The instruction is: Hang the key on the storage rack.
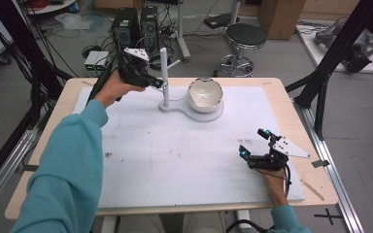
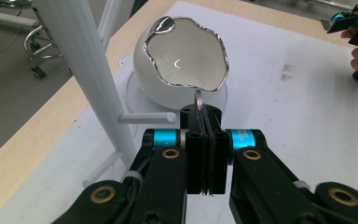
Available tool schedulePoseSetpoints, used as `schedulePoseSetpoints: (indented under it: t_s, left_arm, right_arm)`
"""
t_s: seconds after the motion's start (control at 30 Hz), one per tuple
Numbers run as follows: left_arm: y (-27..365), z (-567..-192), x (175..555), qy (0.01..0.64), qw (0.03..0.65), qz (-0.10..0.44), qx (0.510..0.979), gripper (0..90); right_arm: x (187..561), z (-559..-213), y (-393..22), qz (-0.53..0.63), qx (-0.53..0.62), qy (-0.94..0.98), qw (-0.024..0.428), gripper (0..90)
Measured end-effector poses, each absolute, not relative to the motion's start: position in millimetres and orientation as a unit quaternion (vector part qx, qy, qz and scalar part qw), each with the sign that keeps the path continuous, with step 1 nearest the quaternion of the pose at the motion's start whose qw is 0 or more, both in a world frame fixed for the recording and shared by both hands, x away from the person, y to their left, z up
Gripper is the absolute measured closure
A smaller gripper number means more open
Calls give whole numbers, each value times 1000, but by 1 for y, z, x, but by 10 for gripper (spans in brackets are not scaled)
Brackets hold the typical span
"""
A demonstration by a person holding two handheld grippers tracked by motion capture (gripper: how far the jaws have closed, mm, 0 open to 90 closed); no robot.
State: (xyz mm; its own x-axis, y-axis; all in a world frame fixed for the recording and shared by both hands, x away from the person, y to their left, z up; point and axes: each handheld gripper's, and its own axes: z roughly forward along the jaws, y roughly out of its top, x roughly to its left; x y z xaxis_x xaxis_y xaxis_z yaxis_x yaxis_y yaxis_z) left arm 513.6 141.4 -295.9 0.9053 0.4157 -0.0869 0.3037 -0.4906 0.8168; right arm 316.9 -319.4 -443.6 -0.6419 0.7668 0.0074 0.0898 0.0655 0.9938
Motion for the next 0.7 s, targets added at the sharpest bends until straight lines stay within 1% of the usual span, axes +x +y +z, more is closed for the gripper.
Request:
schedulePoseSetpoints:
  t_s: [0.7]
  left_arm:
    - [142,-306,524,225,457,59,859,884]
  right_arm:
    - [319,-448,-320,600,327,678,269,6]
